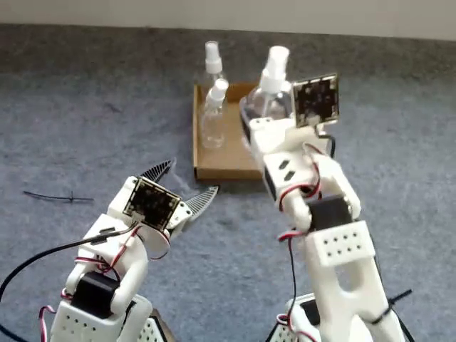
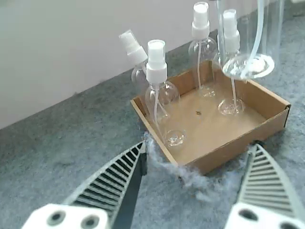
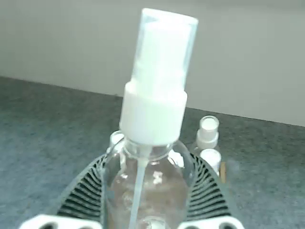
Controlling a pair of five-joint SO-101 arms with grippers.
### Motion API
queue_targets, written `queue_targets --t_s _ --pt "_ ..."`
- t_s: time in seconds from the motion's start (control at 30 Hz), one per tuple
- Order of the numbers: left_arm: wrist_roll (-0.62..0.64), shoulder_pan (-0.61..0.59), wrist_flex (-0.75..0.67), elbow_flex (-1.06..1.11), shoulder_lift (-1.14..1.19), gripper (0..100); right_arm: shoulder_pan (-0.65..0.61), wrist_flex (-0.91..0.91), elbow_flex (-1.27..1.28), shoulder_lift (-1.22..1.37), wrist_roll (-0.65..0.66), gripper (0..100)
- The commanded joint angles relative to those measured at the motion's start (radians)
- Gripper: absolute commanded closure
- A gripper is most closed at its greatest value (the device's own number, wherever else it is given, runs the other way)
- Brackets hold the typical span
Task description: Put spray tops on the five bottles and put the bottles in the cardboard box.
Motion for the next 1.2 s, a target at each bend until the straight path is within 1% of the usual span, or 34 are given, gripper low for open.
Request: queue_targets --t_s 0.0,0.17,0.3,0.5,0.57,0.7,1.17 --pt "-0.006 -0.016 -0.008 0.028 -0.012 71 0.039 -0.186 0.008 0.051 0.014 99.3" --pt "-0.006 -0.01 -0.008 0.033 -0.01 71 0.036 -0.45 0.205 0.102 0.014 99.3" --pt "-0.006 -0.01 -0.008 0.033 -0.005 71 0.035 -0.536 0.317 0.13 0.012 99.3" --pt "-0.006 -0.008 -0.008 0.035 -0.004 71 -0.044 -0.598 0.398 0.137 0.012 99.3" --pt "-0.006 -0.008 -0.008 0.047 -0.012 71 -0.053 -0.634 0.421 0.137 0.015 99.3" --pt "-0.006 -0.008 -0.008 0.048 -0.012 71 -0.05 -0.673 0.453 0.137 0.018 99.3" --pt "-0.006 -0.007 -0.023 0.054 -0.007 71 -0.031 -0.673 0.449 0.14 0.02 99.3"
